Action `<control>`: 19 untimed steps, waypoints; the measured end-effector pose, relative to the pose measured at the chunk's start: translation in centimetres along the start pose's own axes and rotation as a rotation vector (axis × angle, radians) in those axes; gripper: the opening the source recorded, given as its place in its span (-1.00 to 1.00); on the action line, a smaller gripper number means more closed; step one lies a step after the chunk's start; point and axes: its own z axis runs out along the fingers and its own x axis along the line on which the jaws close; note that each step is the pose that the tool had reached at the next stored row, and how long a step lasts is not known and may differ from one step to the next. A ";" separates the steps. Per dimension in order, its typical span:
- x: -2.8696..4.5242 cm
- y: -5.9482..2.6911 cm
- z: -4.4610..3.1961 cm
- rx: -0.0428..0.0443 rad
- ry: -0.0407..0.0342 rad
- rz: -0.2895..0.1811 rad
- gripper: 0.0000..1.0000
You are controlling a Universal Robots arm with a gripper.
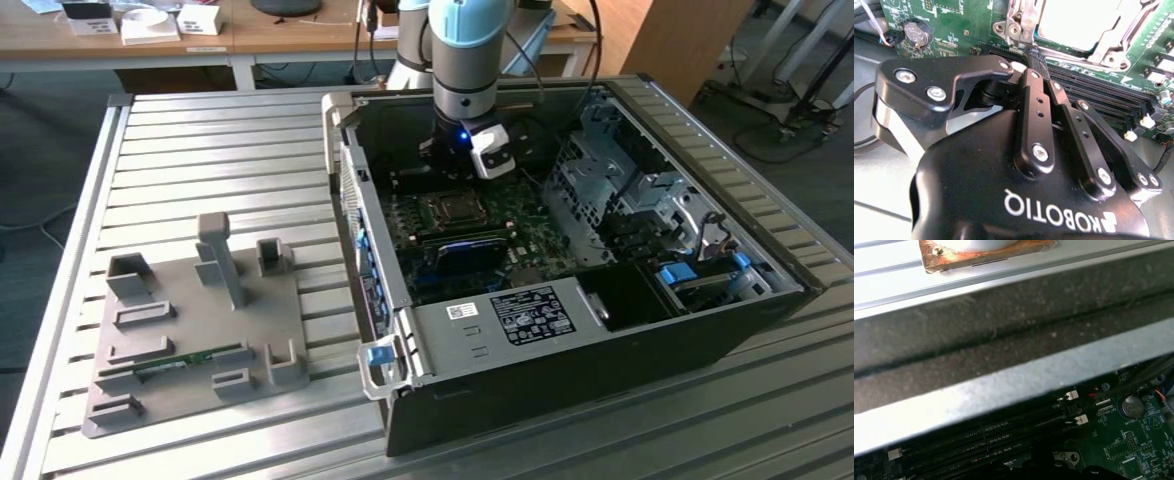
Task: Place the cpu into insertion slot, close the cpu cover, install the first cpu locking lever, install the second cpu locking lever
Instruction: 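Install the first cpu locking lever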
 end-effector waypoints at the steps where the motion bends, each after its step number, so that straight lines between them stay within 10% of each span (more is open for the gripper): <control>1: 0.00 0.02 -0.03 0.0001 -0.0004 0.002 -0.79; 19: 0.12 0.15 -0.18 -0.0029 -0.0024 0.017 -0.79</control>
